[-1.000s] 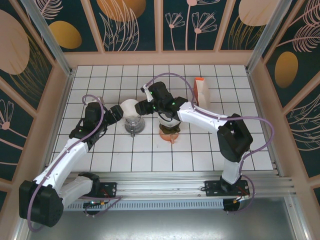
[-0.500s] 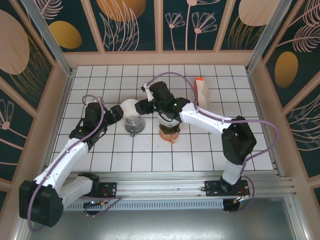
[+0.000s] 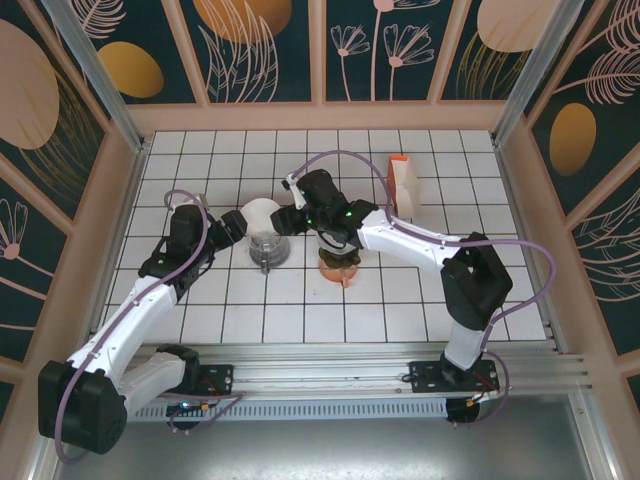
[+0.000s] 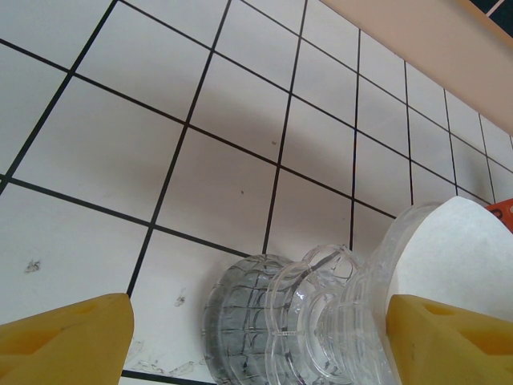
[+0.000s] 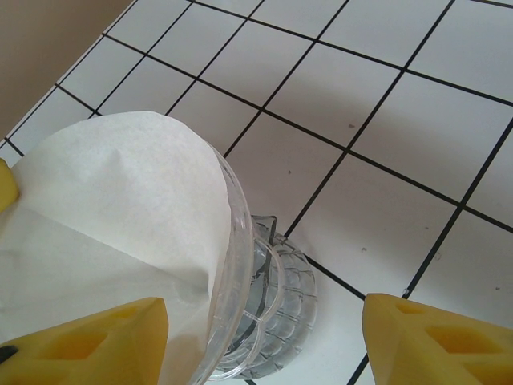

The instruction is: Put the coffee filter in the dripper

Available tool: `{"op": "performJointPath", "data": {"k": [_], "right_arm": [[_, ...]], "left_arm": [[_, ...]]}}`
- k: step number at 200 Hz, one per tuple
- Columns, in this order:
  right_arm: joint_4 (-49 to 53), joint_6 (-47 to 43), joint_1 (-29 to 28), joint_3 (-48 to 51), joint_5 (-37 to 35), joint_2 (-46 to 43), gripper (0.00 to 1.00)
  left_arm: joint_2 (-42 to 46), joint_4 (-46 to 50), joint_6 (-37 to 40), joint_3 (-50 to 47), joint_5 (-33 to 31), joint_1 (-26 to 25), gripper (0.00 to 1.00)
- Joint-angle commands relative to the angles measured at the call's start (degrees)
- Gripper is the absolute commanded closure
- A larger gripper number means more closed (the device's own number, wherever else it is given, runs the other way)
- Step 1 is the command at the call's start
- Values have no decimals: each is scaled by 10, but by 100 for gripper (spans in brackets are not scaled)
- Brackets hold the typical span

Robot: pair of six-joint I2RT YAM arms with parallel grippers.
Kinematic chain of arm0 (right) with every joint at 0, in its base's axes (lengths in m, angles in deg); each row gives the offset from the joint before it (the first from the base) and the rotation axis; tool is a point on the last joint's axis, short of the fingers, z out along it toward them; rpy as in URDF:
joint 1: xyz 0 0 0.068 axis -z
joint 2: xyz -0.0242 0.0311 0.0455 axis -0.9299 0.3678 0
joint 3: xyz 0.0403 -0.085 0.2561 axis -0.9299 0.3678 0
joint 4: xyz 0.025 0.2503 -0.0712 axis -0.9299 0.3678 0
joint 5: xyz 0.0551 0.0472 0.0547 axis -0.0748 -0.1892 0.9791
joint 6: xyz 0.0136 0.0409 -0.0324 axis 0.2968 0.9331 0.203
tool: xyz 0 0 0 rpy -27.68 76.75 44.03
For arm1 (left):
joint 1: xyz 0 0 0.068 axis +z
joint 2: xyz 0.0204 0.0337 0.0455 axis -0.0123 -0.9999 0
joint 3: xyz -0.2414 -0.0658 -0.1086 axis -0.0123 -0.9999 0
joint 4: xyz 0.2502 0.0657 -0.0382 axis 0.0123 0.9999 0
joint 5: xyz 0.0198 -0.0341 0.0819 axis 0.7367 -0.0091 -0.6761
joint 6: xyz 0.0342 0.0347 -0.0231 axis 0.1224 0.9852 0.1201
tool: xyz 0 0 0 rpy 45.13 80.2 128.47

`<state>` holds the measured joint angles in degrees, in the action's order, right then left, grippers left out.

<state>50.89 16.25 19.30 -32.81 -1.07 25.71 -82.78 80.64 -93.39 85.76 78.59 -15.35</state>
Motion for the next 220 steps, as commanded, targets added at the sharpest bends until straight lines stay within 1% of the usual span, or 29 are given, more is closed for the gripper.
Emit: {"op": "performJointPath", "data": {"k": [1,59,125,156,206,220], "right_arm": [[-4,-8,-5,-12,-16,-19,34],[13,-10,11,-64,0,9,33],[21,5,19,-69,6,38,34],[27,8,19,-68,3,45,35],[34,7,18,-67,-5,46,36],[34,7,18,-67,-6,45,36]], "left_arm": [[5,8,-5,-8,3,4,18],[5,8,-5,-7,3,4,17],[4,9,-4,-8,3,4,17],[5,12,-4,-5,4,4,15],[20,21,-5,13,11,4,6],[24,24,-6,19,11,4,6]]}}
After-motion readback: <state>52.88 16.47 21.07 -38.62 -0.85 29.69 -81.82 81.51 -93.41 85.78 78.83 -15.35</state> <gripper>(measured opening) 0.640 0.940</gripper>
